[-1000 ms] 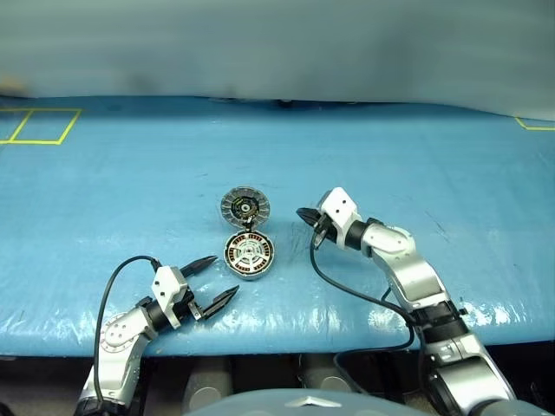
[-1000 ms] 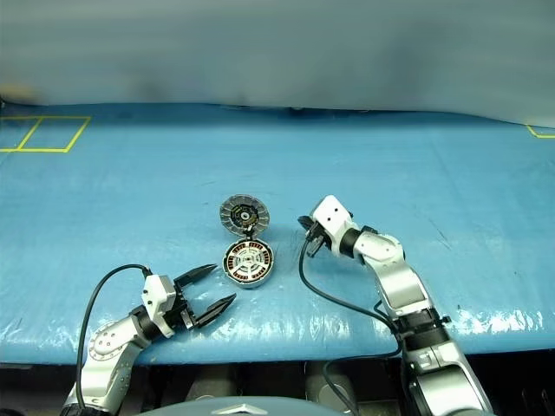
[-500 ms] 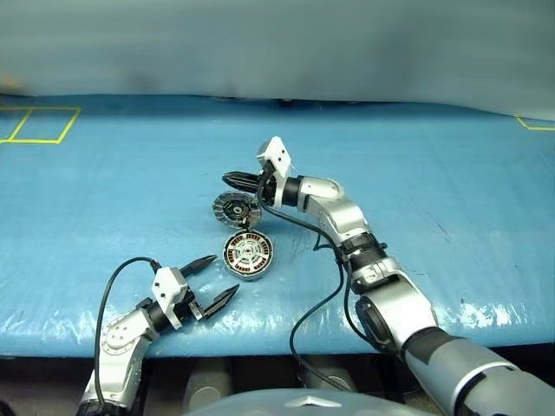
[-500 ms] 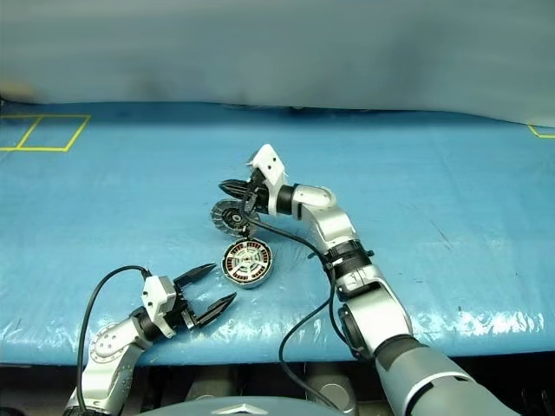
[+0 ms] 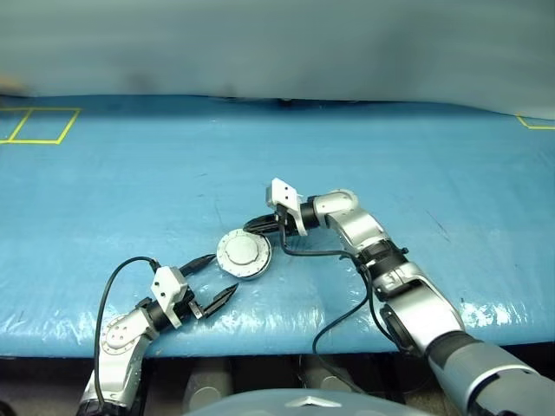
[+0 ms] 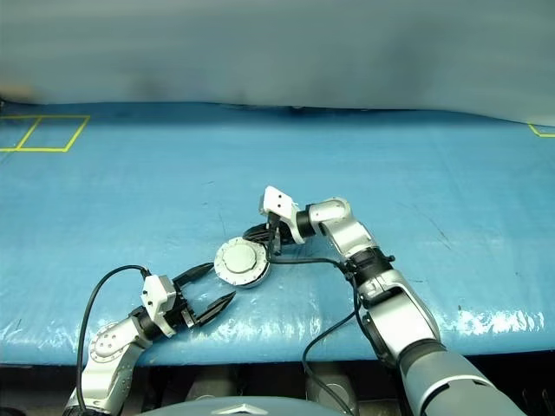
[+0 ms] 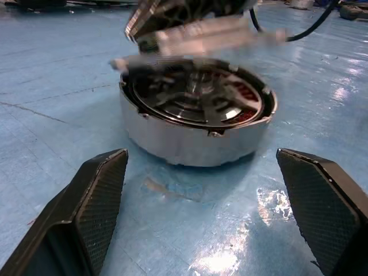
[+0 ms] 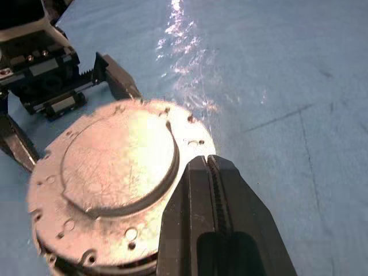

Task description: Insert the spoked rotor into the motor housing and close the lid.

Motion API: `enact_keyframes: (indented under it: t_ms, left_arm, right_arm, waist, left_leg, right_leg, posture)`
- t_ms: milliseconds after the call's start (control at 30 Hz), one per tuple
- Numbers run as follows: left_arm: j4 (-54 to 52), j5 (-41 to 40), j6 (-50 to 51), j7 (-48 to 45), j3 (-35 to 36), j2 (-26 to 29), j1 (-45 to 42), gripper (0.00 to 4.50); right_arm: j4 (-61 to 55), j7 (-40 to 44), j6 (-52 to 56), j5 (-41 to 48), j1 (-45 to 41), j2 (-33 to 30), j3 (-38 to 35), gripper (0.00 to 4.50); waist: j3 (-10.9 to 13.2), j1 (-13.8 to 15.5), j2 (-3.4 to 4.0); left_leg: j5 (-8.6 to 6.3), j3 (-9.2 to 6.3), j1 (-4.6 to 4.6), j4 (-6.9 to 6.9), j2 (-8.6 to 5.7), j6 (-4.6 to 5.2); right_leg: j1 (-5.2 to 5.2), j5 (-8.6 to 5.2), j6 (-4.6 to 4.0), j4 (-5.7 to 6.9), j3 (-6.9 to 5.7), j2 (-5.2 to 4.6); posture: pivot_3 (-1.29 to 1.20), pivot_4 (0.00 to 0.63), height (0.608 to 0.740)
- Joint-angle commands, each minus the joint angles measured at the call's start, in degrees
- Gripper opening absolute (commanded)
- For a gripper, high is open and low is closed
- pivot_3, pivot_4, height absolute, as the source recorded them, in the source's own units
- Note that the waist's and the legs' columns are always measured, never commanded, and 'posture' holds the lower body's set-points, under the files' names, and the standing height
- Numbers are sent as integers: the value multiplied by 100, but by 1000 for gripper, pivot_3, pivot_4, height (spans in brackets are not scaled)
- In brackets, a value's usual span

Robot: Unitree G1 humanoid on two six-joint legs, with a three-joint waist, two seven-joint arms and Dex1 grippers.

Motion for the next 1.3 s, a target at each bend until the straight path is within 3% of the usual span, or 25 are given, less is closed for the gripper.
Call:
enact_keyframes:
  t_ms: [33, 367, 500, 667, 1133, 1300]
  left_arm:
    - [-62, -2, -46, -65, -26, 32, -76, 4389]
    - [-86, -43, 43, -158, -22, 63, -132, 4389]
    - [-151, -86, 80, -179, 39, 119, -23, 4389]
    - [-185, -117, 105, -175, 46, 154, 31, 4389]
    - [-276, -130, 193, -163, 48, 154, 135, 4389]
    - [-252, -136, 184, -158, 42, 126, 140, 4389]
  right_arm:
    - [-571, -76, -190, -196, 159, -116, 124, 41]
    - [-1012, -1233, -435, -271, 829, 17, -155, 41]
    - [-2023, -1171, -219, 457, 1200, 192, -451, 41]
    - [-2815, -1047, 20, 491, 1700, 157, -11, 41]
    - [-2083, -1813, -87, -709, 2050, -99, 771, 41]
    - [-2354, -1864, -72, -200, 2298, 2, 489, 41]
  waist:
    - [0, -14, 0]
    - [-1, -14, -3]
    - [-1, -10, -3]
    - [-1, -2, -3]
    - [-11, 2, -9]
    - [-59, 31, -17]
  left_leg:
    - [0, -1, 1, 0, 1, 0]
    - [0, 0, 6, 4, 1, 0]
    - [0, -1, 1, 2, 1, -1]
    - [0, -4, 1, 0, 2, 0]
    - [2, 2, 17, 7, 2, -4]
    - [2, 0, 22, 7, 2, -4]
  right_leg:
    - [0, -1, 2, 1, 0, 2]
    - [6, -3, 6, 3, 1, 2]
    - [3, -3, 5, 2, 1, 2]
    - [3, -5, 3, 1, -1, 2]
    - [15, -20, -21, 1, 2, 0]
    - [21, -24, -27, 1, 1, 1]
  posture:
    - [0, 150, 740]
    - [0, 150, 740]
    - [0, 150, 740]
    - [0, 150, 740]
    - [0, 150, 740]
    - [0, 150, 740]
